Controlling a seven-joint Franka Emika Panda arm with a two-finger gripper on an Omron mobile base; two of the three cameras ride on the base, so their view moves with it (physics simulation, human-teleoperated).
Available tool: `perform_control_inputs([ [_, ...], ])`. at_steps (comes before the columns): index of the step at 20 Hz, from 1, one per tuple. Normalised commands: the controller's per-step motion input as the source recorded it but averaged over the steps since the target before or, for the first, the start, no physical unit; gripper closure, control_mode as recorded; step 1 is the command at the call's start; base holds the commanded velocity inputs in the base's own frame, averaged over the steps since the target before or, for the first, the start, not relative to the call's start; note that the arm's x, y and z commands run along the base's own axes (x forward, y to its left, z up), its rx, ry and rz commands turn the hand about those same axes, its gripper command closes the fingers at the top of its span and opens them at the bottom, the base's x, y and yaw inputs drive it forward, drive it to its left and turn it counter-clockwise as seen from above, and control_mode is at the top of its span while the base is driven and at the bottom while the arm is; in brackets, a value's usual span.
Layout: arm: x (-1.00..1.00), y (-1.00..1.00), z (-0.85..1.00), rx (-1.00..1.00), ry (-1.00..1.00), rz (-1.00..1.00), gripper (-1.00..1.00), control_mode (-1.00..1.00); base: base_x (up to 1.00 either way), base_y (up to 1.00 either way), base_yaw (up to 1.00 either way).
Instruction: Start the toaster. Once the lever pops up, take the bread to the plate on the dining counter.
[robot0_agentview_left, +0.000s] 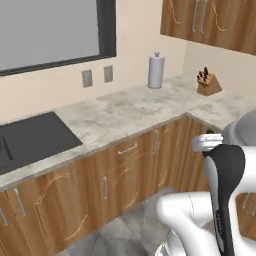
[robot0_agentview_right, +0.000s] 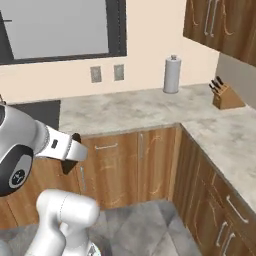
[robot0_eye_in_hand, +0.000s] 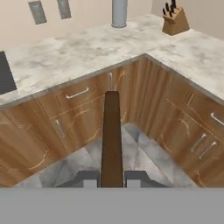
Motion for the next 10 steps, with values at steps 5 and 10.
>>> perform_control_inputs([
  [5,0.00,0.00,0.00,0.00,0.00,0.00,1.00,1.00,-0.39,-0.01,1.00],
  [10,0.00,0.00,0.00,0.00,0.00,0.00,1.00,1.00,-0.15,0.00,1.00],
])
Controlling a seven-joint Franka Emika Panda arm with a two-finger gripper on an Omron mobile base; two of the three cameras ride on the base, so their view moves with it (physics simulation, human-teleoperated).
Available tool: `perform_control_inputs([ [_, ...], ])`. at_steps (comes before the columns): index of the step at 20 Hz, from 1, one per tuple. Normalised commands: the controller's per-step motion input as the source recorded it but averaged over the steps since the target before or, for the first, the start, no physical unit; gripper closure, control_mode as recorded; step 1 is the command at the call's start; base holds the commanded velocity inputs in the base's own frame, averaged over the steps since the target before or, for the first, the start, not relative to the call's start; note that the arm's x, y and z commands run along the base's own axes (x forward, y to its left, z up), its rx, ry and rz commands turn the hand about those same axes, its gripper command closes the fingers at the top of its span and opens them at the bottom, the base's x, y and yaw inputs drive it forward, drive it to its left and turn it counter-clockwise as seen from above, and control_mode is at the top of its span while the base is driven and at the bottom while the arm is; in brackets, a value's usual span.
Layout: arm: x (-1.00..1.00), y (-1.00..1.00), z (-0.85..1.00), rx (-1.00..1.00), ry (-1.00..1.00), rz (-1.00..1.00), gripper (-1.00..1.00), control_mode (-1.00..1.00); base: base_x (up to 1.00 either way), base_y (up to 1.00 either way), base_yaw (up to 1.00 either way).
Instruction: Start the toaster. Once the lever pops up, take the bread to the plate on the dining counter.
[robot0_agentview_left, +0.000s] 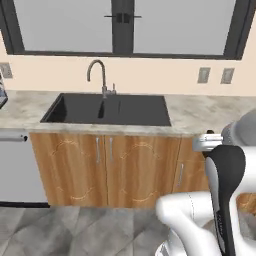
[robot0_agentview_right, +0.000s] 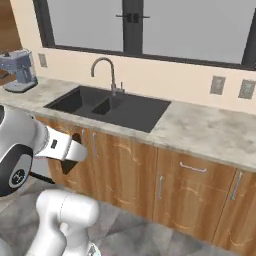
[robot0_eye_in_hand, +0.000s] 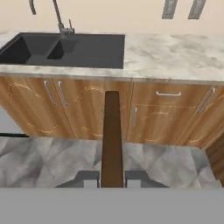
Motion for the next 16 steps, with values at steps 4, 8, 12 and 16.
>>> perform_control_inputs([
  [4,0.00,0.00,0.00,0.00,0.00,0.00,1.00,1.00,0.00,0.00,1.00],
  [8,0.00,0.00,0.00,0.00,0.00,0.00,1.00,1.00,0.00,0.00,1.00],
  [12,0.00,0.00,0.00,0.00,0.00,0.00,1.00,1.00,0.00,0.00,0.99],
  [16,0.00,0.00,0.00,0.00,0.00,0.00,1.00,1.00,0.11,-0.01,0.94],
])
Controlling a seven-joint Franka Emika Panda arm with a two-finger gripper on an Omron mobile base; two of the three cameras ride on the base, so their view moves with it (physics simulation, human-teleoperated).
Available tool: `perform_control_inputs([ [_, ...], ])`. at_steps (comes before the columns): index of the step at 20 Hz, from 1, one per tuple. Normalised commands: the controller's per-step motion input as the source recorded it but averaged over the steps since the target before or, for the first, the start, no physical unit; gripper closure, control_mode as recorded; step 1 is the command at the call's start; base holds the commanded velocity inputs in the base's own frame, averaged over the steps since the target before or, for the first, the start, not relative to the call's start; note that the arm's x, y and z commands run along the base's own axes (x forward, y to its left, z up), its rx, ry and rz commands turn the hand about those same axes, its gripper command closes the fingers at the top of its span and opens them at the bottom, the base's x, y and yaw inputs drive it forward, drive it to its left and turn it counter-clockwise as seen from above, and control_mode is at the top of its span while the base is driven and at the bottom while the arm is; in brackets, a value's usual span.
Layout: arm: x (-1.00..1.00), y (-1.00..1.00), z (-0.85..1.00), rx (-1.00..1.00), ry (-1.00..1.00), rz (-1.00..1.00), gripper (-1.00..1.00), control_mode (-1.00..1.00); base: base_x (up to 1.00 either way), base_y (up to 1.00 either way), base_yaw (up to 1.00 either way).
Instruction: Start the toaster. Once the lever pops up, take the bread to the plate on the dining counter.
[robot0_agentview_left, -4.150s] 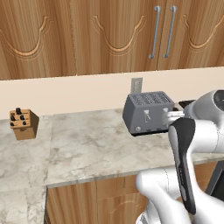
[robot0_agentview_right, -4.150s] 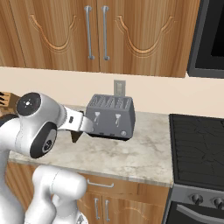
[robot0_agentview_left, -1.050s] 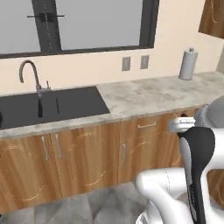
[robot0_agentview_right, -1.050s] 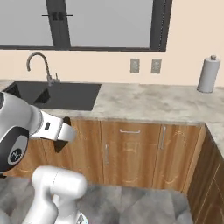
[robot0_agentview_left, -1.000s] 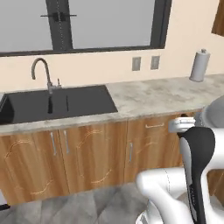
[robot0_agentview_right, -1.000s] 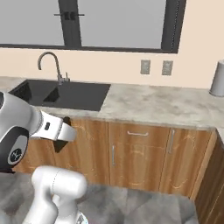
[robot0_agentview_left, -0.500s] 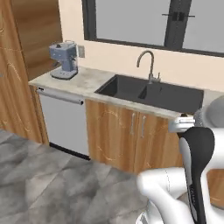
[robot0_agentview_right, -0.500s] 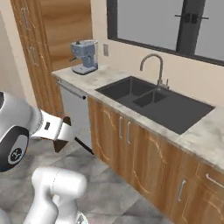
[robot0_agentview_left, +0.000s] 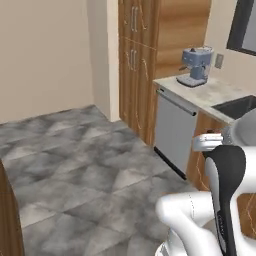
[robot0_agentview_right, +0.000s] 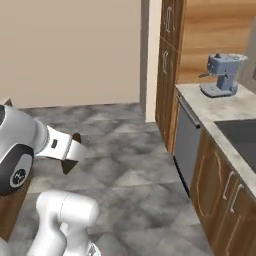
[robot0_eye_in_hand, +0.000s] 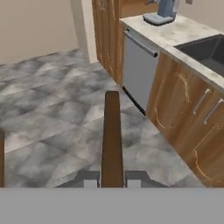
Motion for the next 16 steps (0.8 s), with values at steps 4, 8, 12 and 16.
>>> perform_control_inputs([
  [4,0.00,0.00,0.00,0.00,0.00,0.00,1.00,1.00,0.28,-0.14,0.86],
  [8,0.00,0.00,0.00,0.00,0.00,0.00,1.00,1.00,0.28,-0.31,0.78],
  [12,0.00,0.00,0.00,0.00,0.00,0.00,1.00,1.00,0.43,-0.46,0.57],
  [16,0.00,0.00,0.00,0.00,0.00,0.00,1.00,1.00,0.82,-0.67,0.22],
])
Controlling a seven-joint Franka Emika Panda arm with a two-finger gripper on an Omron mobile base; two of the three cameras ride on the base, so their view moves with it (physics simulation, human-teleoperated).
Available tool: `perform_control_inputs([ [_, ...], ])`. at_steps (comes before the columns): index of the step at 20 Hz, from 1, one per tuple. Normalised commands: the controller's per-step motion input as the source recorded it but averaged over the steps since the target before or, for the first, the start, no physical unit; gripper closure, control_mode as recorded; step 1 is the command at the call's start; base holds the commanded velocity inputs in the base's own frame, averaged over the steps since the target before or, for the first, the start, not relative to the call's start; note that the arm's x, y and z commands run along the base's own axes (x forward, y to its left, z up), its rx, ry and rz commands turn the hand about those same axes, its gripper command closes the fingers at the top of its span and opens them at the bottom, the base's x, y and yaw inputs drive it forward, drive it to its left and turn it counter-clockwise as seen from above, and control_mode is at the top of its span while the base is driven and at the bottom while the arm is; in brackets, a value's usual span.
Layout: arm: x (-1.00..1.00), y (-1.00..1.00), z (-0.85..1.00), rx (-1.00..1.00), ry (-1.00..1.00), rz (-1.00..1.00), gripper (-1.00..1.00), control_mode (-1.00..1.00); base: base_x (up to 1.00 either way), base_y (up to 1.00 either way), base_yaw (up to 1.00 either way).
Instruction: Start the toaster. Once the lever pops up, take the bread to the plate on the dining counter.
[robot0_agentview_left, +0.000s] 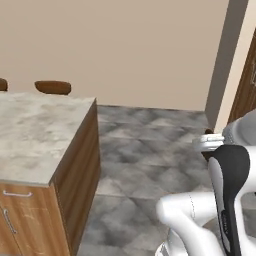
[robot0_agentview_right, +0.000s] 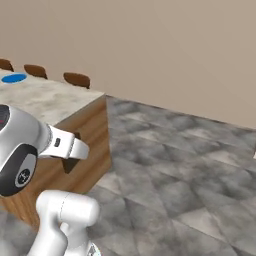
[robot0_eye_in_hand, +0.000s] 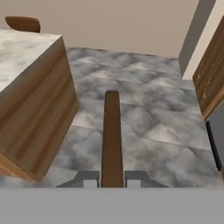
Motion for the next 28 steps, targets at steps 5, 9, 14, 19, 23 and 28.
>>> perform_control_inputs([
  [5,0.00,0.00,0.00,0.00,0.00,0.00,1.00,1.00,1.00,-0.81,0.13],
  [9,0.00,0.00,0.00,0.00,0.00,0.00,1.00,1.00,1.00,-0.86,0.15],
  [14,0.00,0.00,0.00,0.00,0.00,0.00,1.00,1.00,1.00,-0.84,0.16],
  [19,0.00,0.00,0.00,0.00,0.00,0.00,1.00,1.00,1.00,-0.78,0.17],
  [23,0.00,0.00,0.00,0.00,0.00,0.00,1.00,1.00,1.00,-0.75,0.17],
  [28,0.00,0.00,0.00,0.00,0.00,0.00,1.00,1.00,1.00,-0.67,0.19],
])
